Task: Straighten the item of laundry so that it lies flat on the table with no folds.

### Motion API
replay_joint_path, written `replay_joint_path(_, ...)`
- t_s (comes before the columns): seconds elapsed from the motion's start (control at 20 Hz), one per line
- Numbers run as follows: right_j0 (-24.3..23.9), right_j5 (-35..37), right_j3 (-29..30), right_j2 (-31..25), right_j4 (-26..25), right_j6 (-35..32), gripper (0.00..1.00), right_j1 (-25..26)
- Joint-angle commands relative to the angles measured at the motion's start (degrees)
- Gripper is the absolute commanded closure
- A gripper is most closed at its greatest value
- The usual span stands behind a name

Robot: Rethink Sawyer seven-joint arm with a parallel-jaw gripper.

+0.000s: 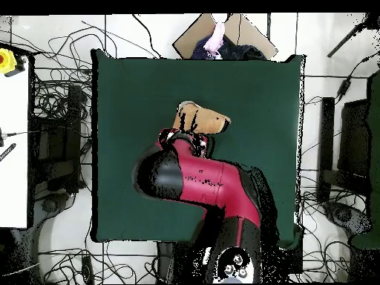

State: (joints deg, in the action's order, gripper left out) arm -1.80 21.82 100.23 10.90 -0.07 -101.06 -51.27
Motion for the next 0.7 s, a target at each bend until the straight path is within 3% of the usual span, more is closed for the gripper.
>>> replay_joint_path(0.05, 2.9, 2.2, 3.3, -5.8, 3.8, -11.5, 1.0, 1.3)
replay_joint_path(0.3, 3.3, -0.7, 4.0, -7.9, 6.7, -12.7, 1.0, 2.5)
replay_joint_path(0.55, -0.7, -7.5, 7.5, -16.3, 10.0, -11.1, 1.0, 2.8)
replay_joint_path(0.7, -1.1, -9.5, 8.3, -18.2, 11.5, -12.6, 1.0, 3.2)
